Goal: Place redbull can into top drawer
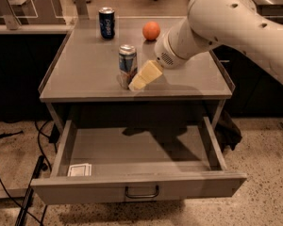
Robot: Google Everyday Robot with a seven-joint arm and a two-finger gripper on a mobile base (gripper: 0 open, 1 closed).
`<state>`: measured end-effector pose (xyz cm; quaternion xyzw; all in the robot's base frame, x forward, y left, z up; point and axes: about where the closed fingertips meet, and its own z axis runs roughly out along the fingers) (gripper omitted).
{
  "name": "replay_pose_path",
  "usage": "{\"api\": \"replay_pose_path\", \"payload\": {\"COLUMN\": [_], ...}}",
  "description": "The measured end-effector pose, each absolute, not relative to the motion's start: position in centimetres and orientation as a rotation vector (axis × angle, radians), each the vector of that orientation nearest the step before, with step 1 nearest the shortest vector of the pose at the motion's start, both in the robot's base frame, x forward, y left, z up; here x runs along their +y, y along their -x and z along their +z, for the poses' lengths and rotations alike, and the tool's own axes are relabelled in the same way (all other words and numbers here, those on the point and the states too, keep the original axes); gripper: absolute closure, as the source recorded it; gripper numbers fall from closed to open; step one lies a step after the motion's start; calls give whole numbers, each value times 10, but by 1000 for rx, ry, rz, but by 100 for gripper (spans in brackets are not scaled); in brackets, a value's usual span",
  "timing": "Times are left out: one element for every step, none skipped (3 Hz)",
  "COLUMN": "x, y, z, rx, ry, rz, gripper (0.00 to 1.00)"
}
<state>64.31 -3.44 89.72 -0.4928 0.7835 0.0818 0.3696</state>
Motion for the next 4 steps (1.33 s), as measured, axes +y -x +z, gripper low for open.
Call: {"api": "replay_pose_path", "payload": {"x": [-21,-1,15,32], "y": [-657,-670,-681,-686], "z": [893,890,887,885], "rx": [1986,1959,1939,1920], "ry": [1208,1179,1153,1148], "rz": [279,350,411,469], "gripper": [0,0,0,0]}}
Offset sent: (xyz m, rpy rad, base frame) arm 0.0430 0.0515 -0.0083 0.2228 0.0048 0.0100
